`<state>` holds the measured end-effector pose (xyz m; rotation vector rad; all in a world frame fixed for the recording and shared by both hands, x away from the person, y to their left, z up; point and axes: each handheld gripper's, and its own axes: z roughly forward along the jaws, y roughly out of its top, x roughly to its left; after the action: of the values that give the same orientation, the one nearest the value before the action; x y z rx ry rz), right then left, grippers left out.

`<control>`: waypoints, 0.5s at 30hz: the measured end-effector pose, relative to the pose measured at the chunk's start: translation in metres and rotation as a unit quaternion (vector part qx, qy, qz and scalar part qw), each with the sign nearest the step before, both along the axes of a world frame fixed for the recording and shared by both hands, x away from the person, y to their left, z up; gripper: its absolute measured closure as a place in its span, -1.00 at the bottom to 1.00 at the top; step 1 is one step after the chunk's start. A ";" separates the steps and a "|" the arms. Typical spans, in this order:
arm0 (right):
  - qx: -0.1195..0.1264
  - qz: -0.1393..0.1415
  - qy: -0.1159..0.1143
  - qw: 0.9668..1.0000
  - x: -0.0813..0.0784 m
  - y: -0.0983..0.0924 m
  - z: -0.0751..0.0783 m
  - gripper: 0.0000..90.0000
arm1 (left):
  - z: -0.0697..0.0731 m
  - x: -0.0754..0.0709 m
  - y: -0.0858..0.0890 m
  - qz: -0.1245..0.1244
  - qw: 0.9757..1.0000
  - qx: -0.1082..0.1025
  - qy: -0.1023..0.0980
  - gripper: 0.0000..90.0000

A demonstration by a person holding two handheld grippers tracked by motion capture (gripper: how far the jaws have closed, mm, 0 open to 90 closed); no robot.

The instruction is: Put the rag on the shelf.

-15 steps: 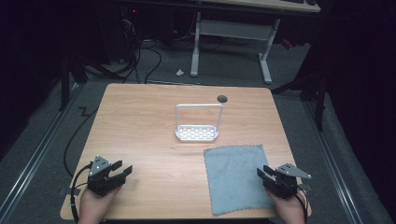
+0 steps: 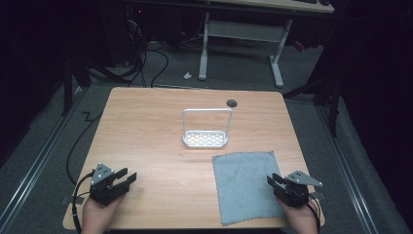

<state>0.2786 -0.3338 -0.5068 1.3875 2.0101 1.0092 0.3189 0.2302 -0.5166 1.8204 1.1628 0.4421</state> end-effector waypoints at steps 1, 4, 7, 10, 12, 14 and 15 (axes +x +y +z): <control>-0.007 -0.001 0.000 1.000 0.000 0.001 0.000 1.00 | 0.000 0.000 0.000 -0.002 1.000 -0.003 0.002 0.31; -0.025 -0.005 0.009 1.000 0.002 -0.001 -0.002 1.00 | 0.000 0.000 0.000 -0.011 1.000 0.003 0.004 0.61; -0.037 -0.016 0.024 0.999 0.004 -0.005 -0.006 1.00 | 0.001 -0.001 -0.003 -0.020 1.000 0.018 0.004 0.87; -0.050 -0.024 0.043 0.998 0.007 -0.006 -0.012 1.00 | 0.002 -0.002 -0.007 -0.026 0.999 0.021 0.002 0.91; -0.054 -0.022 0.057 0.997 0.009 -0.006 -0.016 1.00 | 0.002 -0.003 -0.009 -0.032 0.999 0.021 0.005 0.91; -0.053 -0.021 0.057 0.997 0.009 -0.005 -0.016 1.00 | 0.002 -0.004 -0.015 -0.043 0.999 0.020 0.009 0.91; -0.053 -0.019 0.057 0.997 0.009 -0.004 -0.016 1.00 | 0.003 -0.005 -0.019 -0.050 0.998 0.023 0.008 0.90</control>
<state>0.2879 -0.3382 -0.5228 1.4493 2.0779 0.8104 0.3134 0.2108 -0.5137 1.9155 1.0750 0.4007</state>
